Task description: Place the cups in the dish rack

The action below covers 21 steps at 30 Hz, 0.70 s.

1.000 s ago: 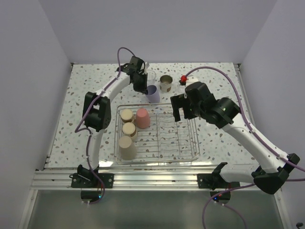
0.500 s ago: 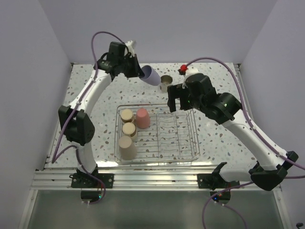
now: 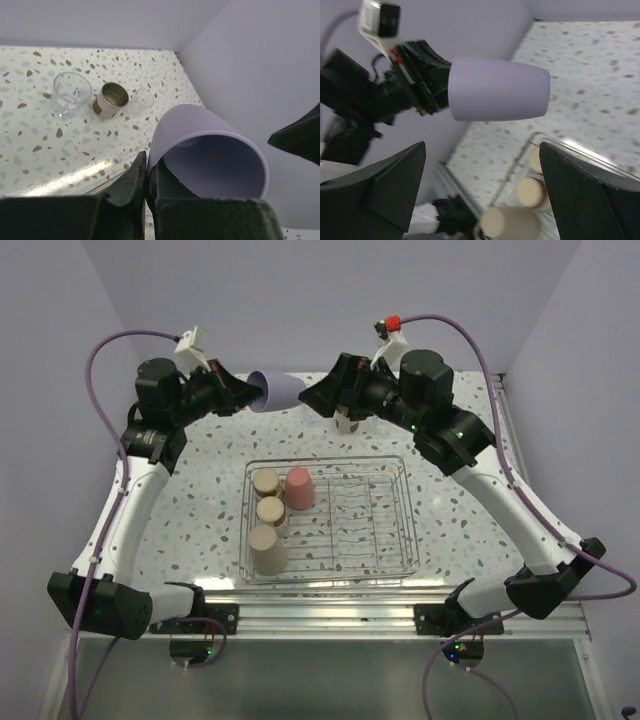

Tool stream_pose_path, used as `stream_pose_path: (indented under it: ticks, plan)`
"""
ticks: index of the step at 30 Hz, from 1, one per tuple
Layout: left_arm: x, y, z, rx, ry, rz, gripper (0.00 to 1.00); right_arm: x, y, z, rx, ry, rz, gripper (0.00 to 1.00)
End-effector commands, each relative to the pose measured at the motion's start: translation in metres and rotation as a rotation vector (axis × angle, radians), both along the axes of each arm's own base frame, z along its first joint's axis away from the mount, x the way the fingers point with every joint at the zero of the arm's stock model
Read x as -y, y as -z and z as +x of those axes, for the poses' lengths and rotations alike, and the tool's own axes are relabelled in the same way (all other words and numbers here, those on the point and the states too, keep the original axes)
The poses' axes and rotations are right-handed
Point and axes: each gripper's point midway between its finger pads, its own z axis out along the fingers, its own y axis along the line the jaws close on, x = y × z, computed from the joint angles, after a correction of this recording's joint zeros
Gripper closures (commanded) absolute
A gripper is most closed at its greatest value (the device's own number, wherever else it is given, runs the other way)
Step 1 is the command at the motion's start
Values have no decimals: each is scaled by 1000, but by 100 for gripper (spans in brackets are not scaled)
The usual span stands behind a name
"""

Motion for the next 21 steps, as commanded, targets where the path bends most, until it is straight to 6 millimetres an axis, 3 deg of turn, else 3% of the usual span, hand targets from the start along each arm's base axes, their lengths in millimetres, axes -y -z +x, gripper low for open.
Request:
stream_pose_path:
  ticks: [1,3,4,6,12,14,21]
  plan:
    - [-15,-43,-15,104,26,-148,100,-43,-64,-22,-126,-317,518,2]
    - [-19,-56,-24,127,25,-176,100,-53,-62,-13,-169,-359,617,2]
    - [-17,-58,-27,123,36,-186,100,-55,-70,-15,-152,-388,619,2]
    - [-17,-65,-33,133,38,-218,100,-61,-65,-13,-159,-394,591,2]
    - [-14,-96,-53,209,76,-320,100,-61,-64,-8,-178,-383,649,2]
    - [-13,-99,-57,206,94,-345,100,-60,-59,-9,-190,-379,665,2]
    - [-11,-91,-57,199,105,-440,100,-57,-70,-18,-172,-412,693,2]
